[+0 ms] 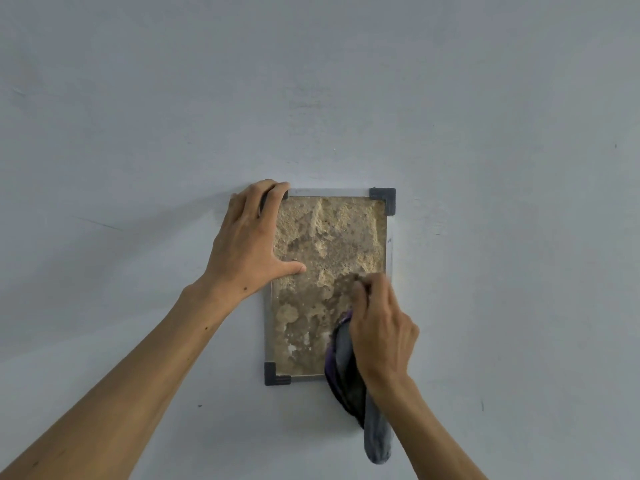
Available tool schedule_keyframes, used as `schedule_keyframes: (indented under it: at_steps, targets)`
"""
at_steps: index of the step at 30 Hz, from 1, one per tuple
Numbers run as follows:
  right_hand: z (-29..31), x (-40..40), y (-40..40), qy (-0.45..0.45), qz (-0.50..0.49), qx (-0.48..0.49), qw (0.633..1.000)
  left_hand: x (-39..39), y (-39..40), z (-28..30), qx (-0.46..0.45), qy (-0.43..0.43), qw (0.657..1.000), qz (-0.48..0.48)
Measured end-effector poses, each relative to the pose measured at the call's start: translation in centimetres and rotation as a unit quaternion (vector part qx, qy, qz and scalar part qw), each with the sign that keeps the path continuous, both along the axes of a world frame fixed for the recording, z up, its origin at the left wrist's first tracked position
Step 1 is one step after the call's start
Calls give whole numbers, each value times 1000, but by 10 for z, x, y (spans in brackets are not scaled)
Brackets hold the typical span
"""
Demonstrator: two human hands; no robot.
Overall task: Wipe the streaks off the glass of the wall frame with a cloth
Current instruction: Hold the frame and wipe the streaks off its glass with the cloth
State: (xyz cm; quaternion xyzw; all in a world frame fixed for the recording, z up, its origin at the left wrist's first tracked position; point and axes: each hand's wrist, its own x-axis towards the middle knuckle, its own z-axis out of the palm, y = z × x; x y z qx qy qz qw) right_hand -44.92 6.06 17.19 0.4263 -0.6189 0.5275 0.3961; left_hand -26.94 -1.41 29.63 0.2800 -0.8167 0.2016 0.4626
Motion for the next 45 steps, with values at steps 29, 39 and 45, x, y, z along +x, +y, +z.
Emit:
schedule_keyframes:
  at_steps: [29,39,45]
  targets:
    - [4,-7,54,-169,292,148,930,-15,82,-102,224,114,960,-122]
    - [16,42,50,-224,422,263,838,18,101,-116,482,202,828,-204]
    - [40,20,43,-153,423,264,853,37,58,-106,287,139,944,-86]
